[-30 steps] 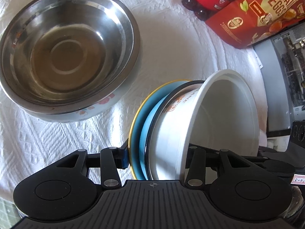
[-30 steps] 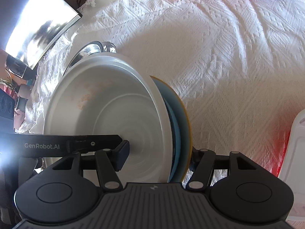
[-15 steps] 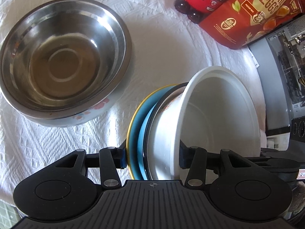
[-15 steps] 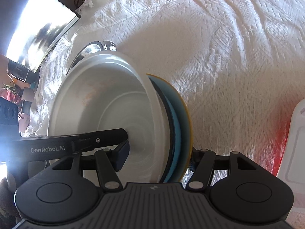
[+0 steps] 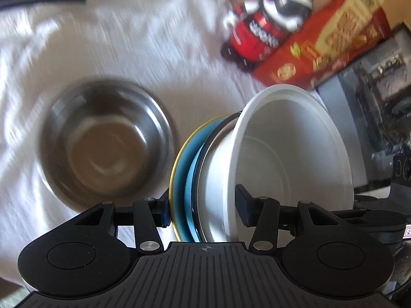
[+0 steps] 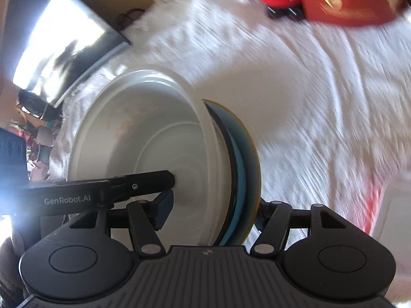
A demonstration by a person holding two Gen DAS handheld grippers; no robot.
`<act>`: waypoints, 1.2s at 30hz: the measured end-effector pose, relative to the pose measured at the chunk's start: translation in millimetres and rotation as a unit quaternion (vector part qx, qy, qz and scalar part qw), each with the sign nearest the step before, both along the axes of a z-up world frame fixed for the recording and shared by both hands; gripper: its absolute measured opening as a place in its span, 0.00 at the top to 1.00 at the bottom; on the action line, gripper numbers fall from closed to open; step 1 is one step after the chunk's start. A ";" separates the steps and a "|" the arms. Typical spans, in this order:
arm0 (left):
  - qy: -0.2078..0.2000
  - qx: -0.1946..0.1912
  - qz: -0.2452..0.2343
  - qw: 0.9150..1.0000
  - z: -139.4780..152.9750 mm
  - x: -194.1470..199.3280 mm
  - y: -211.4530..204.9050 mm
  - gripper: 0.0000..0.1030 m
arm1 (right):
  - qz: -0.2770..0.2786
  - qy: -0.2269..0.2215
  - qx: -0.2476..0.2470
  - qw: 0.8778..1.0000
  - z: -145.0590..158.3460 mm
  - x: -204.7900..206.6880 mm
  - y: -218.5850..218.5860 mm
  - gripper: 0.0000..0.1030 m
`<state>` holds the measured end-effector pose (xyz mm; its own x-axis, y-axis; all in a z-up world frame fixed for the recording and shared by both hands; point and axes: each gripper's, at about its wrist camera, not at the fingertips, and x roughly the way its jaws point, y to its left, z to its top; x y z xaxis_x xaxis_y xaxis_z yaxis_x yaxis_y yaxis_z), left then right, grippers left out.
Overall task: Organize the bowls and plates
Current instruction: 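Lower the stack into the stainless steel bowl with both grippers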
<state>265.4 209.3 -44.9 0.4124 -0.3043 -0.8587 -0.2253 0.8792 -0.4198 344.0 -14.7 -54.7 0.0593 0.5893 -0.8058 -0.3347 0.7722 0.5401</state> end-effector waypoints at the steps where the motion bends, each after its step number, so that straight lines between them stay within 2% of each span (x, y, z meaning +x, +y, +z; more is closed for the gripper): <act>1: -0.001 0.004 0.001 1.000 4.8 3.0 10.0 0.50 | 0.006 -0.007 0.004 1.000 5.7 4.1 7.3 0.38; 6: 0.022 0.003 0.032 0.999 0.3 19.2 71.7 0.49 | 0.036 -0.026 0.022 0.999 15.6 28.5 64.0 0.36; 9: 0.033 0.041 0.041 0.998 -10.8 22.5 86.6 0.44 | 0.055 -0.014 0.022 0.998 3.0 41.4 102.9 0.36; 11: 0.044 0.045 0.044 0.997 -22.9 23.9 96.8 0.44 | 0.065 0.000 0.020 0.998 -9.8 45.4 125.5 0.36; 16: 0.082 0.005 0.059 0.995 -62.4 25.1 123.2 0.44 | 0.071 0.048 0.003 0.996 -46.7 52.3 155.3 0.36; 22: 0.072 -0.019 0.065 0.995 -67.8 23.0 139.0 0.47 | 0.084 0.033 -0.016 0.996 -49.4 52.4 169.0 0.34; 26: 0.073 -0.043 0.070 0.994 -69.4 17.9 148.6 0.53 | 0.081 0.029 -0.028 0.996 -48.4 52.8 172.4 0.35; 28: 0.077 -0.040 0.067 0.994 -66.9 13.9 150.6 0.62 | 0.080 0.029 -0.032 0.996 -48.2 54.0 172.1 0.36; 30: 0.081 -0.038 0.064 0.994 -66.9 13.3 152.0 0.66 | 0.073 0.025 -0.041 0.996 -46.0 54.3 168.7 0.36; 36: 0.084 -0.049 0.056 0.994 -66.1 8.2 153.7 0.70 | 0.049 0.032 -0.039 0.998 -45.6 56.9 154.3 0.44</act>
<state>273.6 363.0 -111.0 0.3012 -0.3505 -0.8868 -0.3929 0.8017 -0.4504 400.9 139.5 -100.3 -0.0491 0.5248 -0.8498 -0.3766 0.7783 0.5024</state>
